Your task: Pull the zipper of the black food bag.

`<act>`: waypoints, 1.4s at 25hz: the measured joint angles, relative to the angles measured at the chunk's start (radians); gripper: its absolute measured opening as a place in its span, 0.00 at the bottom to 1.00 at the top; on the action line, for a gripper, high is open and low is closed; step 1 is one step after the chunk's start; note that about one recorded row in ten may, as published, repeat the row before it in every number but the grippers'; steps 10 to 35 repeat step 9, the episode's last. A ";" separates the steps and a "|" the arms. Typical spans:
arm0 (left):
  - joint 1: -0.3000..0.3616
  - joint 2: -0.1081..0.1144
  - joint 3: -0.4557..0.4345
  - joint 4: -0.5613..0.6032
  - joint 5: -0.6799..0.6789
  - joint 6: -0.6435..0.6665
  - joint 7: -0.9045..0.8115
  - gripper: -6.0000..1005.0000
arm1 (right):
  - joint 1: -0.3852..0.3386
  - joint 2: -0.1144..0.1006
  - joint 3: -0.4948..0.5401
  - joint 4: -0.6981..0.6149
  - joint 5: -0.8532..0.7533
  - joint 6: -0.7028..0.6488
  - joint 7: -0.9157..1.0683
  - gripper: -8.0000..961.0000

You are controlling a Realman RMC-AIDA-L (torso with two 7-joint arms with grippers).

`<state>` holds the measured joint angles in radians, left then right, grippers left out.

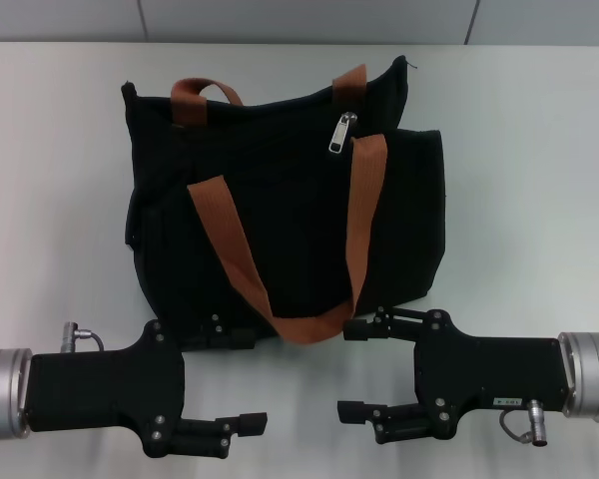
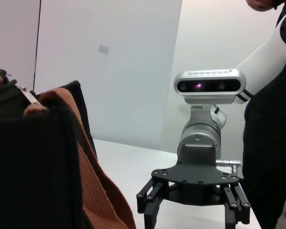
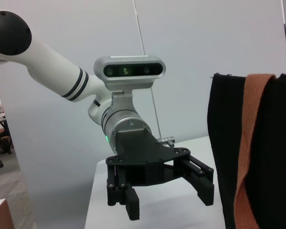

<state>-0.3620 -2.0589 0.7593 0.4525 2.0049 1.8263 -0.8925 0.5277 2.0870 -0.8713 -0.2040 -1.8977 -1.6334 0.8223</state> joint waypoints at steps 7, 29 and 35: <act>0.000 0.000 -0.003 0.000 0.000 0.004 -0.002 0.83 | -0.005 -0.001 0.001 0.000 0.000 -0.002 0.000 0.87; 0.002 0.000 -0.006 0.000 -0.001 0.007 -0.002 0.83 | -0.005 -0.001 0.003 -0.001 0.000 -0.002 0.000 0.87; 0.002 0.000 -0.006 0.000 -0.001 0.007 -0.002 0.83 | -0.005 -0.001 0.003 -0.001 0.000 -0.002 0.000 0.87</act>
